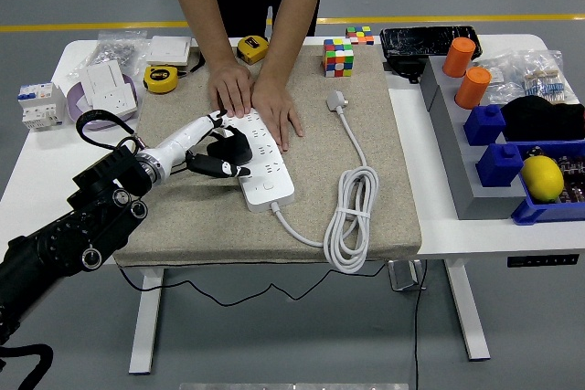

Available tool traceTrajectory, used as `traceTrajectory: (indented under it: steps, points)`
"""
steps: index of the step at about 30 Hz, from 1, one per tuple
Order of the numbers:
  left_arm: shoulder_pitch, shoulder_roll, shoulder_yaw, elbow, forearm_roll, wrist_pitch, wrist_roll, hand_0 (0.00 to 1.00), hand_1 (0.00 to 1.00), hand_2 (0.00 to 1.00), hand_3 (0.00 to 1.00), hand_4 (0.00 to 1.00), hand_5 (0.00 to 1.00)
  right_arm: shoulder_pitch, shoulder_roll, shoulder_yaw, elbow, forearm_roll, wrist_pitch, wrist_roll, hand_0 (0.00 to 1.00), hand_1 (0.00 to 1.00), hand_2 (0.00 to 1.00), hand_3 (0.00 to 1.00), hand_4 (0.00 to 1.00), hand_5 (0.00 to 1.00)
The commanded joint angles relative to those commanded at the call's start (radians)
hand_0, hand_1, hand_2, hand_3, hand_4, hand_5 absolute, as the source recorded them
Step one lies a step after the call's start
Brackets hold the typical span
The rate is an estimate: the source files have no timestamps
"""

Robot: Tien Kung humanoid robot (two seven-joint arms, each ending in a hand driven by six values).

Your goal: Pick up the plug,place it near the board,insert it into the board,press the button

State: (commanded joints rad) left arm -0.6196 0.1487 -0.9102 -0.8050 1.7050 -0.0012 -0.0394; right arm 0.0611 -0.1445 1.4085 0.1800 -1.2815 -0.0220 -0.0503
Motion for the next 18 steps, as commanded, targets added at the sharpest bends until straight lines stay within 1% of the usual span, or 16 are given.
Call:
traceTrajectory:
  steps: [1, 2, 7, 8, 14, 15, 18]
  points:
    - [-0.002, -0.002, 0.004, 0.006, 0.006, 0.012, -0.003, 0.641, 0.661, 0.633, 0.707, 0.998, 0.323, 0.001, 0.000, -0.001, 0.000, 0.001, 0.000, 0.000, 0.922, 0.787, 0.743, 0.780, 0.998, 0.739]
    - [-0.003, -0.003, 0.005, 0.009, 0.011, 0.018, -0.005, 0.472, 0.537, 0.536, 0.624, 0.998, 0.282, 0.001, 0.000, -0.001, 0.000, 0.001, 0.000, 0.000, 0.922, 0.787, 0.743, 0.779, 0.998, 0.739]
    - [-0.008, -0.006, 0.009, 0.023, 0.039, 0.042, -0.008, 0.472, 0.537, 0.536, 0.624, 0.998, 0.282, 0.001, 0.000, -0.001, 0.000, 0.001, 0.000, 0.000, 0.922, 0.787, 0.743, 0.779, 0.998, 0.739]
    - [-0.010, -0.006, 0.011, 0.028, 0.053, 0.048, -0.010, 0.403, 0.470, 0.511, 0.562, 0.965, 0.214, 0.001, 0.000, 0.000, 0.000, 0.000, 0.000, 0.000, 0.922, 0.786, 0.743, 0.779, 0.998, 0.738]
    - [-0.016, -0.009, 0.020, 0.045, 0.101, 0.069, -0.013, 0.403, 0.470, 0.511, 0.562, 0.965, 0.214, 0.001, 0.000, 0.000, 0.000, 0.000, 0.000, 0.001, 0.922, 0.786, 0.743, 0.779, 0.998, 0.738]
    - [-0.017, -0.009, 0.021, 0.046, 0.107, 0.072, -0.013, 0.368, 0.407, 0.493, 0.554, 0.856, 0.147, 0.002, 0.000, 0.000, 0.000, 0.000, 0.000, 0.001, 0.922, 0.787, 0.743, 0.779, 0.998, 0.737]
    - [-0.018, -0.011, 0.024, 0.049, 0.122, 0.078, -0.013, 0.368, 0.407, 0.493, 0.554, 0.856, 0.147, 0.002, 0.000, 0.000, 0.000, 0.001, 0.000, 0.001, 0.922, 0.787, 0.743, 0.779, 0.998, 0.737]
